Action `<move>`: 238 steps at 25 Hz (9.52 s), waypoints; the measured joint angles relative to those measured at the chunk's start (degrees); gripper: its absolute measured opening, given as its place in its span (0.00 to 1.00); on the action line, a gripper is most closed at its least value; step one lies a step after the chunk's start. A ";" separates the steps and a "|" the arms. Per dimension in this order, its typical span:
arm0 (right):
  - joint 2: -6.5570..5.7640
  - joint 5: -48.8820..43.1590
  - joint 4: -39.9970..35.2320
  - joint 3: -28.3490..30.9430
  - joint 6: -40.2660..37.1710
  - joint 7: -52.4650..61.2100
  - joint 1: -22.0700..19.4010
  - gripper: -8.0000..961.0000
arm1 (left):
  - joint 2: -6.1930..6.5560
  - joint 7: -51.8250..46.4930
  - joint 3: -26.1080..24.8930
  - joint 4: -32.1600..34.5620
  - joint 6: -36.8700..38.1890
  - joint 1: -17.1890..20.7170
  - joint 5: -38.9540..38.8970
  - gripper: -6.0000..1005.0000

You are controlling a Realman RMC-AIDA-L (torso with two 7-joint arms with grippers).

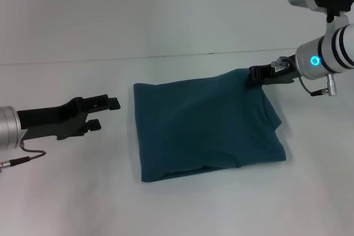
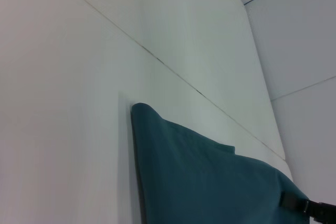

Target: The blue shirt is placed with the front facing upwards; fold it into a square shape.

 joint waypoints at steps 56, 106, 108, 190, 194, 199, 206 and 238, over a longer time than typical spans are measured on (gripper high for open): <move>1.15 8.47 -0.03 0.70 3.62 -0.98 -0.98 0.74 | -0.11 0.27 -0.98 0.11 -0.07 1.02 -2.36 0.88; -9.54 16.44 -9.87 9.77 -28.77 -1.49 -6.04 0.98 | 0.83 -2.66 12.16 -14.33 -13.74 -12.44 8.07 0.79; -9.55 16.44 -9.88 9.78 -28.76 -1.48 -6.04 0.98 | 0.54 -2.70 12.63 -14.76 -14.67 -12.79 8.08 0.79; -9.46 16.83 -6.86 11.16 -27.43 -3.61 -6.48 0.98 | 2.30 2.87 -15.94 5.82 21.99 1.74 4.99 0.57; -9.46 16.83 -6.82 11.27 -27.56 -3.84 -6.46 0.98 | 3.25 5.08 -18.68 -0.94 22.56 1.15 2.10 0.67; -9.30 16.83 -6.79 11.27 -27.55 -3.85 -6.39 0.98 | 3.01 3.73 -18.04 -3.61 20.48 1.45 3.15 0.70; -9.19 16.83 -6.70 11.15 -27.46 -3.86 -6.40 0.98 | 2.66 5.64 -16.26 -10.47 13.37 1.65 6.01 0.76; 5.33 24.93 -9.92 8.79 -43.46 -57.81 -16.57 0.98 | -1.20 50.51 -12.95 3.05 32.34 11.15 6.95 0.87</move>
